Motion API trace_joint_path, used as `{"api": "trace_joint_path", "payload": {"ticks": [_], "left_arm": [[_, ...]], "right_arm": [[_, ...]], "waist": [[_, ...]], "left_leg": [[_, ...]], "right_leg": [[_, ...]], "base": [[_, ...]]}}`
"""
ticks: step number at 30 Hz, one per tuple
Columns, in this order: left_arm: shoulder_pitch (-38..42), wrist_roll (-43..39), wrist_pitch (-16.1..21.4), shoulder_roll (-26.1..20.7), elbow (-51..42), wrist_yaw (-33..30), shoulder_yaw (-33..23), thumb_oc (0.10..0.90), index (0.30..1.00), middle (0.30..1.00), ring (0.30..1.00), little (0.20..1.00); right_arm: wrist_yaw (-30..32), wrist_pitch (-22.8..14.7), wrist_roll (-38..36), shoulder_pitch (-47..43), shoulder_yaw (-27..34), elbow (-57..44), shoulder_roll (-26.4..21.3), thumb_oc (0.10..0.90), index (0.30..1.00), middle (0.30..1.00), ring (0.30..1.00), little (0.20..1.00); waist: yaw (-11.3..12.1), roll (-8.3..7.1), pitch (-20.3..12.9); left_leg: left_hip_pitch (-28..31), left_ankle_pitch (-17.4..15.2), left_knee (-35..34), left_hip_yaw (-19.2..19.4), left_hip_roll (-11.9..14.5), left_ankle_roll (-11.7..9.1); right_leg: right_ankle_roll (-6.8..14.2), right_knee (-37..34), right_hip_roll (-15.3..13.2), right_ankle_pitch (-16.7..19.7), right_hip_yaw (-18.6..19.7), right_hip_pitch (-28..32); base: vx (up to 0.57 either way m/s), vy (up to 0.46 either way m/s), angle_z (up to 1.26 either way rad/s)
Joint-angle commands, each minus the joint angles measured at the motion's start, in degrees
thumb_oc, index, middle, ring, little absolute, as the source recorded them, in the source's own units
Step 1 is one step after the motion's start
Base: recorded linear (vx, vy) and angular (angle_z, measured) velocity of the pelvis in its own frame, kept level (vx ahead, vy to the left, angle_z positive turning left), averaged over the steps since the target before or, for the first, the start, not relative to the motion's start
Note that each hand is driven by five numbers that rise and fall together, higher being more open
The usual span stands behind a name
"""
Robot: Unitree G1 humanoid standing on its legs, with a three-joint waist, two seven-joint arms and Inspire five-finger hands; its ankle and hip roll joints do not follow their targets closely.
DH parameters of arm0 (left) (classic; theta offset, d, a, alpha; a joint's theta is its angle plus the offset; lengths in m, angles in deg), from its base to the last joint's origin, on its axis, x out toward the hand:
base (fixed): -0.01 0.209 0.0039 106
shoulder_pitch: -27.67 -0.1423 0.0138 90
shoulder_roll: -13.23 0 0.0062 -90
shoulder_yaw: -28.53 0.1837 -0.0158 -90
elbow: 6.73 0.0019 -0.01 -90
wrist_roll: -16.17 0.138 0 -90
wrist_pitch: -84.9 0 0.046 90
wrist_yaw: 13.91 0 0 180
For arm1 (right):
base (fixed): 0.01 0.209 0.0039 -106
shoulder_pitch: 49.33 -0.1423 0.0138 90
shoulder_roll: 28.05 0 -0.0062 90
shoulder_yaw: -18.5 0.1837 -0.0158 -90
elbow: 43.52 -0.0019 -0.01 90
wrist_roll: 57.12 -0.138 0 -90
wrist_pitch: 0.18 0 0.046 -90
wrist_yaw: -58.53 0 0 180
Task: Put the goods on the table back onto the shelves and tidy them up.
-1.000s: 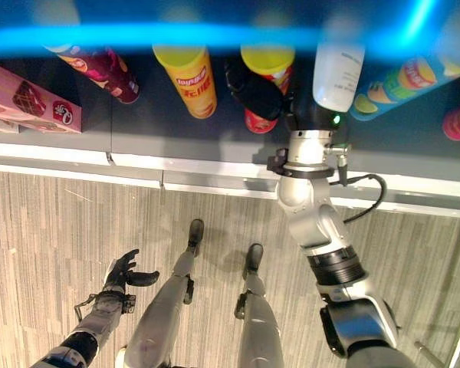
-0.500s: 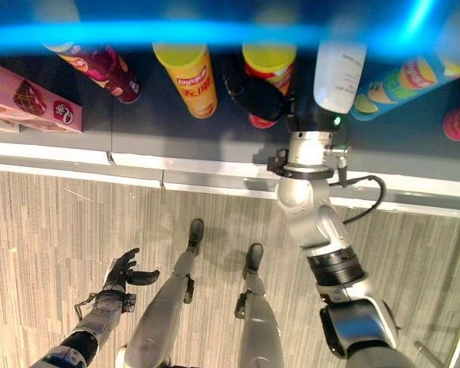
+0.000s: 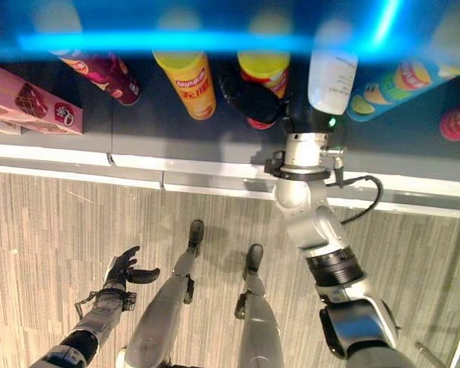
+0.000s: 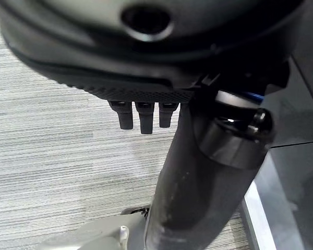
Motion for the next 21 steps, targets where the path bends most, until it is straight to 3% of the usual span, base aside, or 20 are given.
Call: {"api": "trace_joint_path", "payload": {"ticks": [1, 21], "left_arm": [[-3.0, 0.1, -0.6, -3.2, 1.6, -0.8, -0.4, 0.8, 0.9, 0.9, 0.9, 0.9], [-5.5, 2.2, -1.6, -2.6, 3.9, 0.0, -1.0, 0.8, 0.9, 0.9, 0.9, 0.9]], "right_arm": [[1.1, -5.2, 0.9, 0.4, 0.9, -7.8, 1.1, 0.8, 0.9, 0.9, 0.9, 0.9], [-4.5, -9.1, -4.2, 7.7, -3.2, -8.3, 2.9, 0.8, 0.9, 0.9, 0.9, 0.9]], "waist": [[-0.4, -2.16, -5.2], [-1.5, -4.23, -12.1]], "left_leg": [[-1.2, -6.7, 4.2, 0.6, 4.7, -5.2], [9.4, -5.9, -0.3, 1.8, 6.9, -6.0]], "right_leg": [[7.5, 6.7, -7.5, -6.3, -1.1, 2.8], [7.3, 3.5, -6.7, -6.7, -1.3, 12.0]], "base": [[0.0, 0.0, 0.0], [0.02, -0.018, -0.01]]}}
